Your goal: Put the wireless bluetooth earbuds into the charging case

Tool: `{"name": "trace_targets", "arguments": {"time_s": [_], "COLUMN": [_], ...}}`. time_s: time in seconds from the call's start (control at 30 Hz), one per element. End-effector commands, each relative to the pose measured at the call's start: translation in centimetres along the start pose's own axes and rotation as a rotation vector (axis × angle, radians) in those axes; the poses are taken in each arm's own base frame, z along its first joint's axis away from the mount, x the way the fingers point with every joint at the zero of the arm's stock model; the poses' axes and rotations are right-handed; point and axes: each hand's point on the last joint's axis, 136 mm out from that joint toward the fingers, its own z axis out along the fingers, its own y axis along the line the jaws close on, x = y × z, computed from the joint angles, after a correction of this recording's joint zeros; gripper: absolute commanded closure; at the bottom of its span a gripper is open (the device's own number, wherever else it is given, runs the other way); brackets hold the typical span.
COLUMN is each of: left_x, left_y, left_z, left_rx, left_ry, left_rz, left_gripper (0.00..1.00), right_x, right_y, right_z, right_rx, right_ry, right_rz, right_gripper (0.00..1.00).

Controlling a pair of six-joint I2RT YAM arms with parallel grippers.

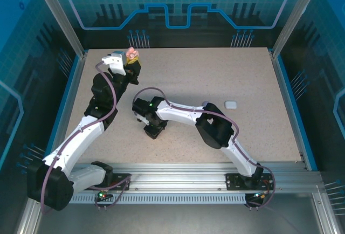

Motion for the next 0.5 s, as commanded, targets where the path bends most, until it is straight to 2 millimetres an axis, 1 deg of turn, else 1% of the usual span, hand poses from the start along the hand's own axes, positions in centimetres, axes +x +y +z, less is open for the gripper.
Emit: {"name": "trace_targets", "arguments": {"time_s": [0.0,0.23,0.47], "left_x": [-2.7,-2.7,-2.7], "left_y": [-0.3,-0.4,-0.4], "left_z": [0.0,0.1,0.2], "left_rx": [0.012,0.018,0.021], "left_ry": [-0.067,-0.065,-0.062], "left_rz": [-0.018,-0.022,-0.028], "left_gripper": [1.0,1.0,1.0], "right_x": [0.0,-1.1,-1.8], "right_y": [0.0,0.1,-0.3], "right_z": [1.4,1.4,0.8], "right_rx": [0.027,0.028,0.053], "right_ry": [0.027,0.01,-0.01], "right_rz": [-0.033,-0.034,-0.042], "right_gripper": [0.58,0.59,0.6]}}
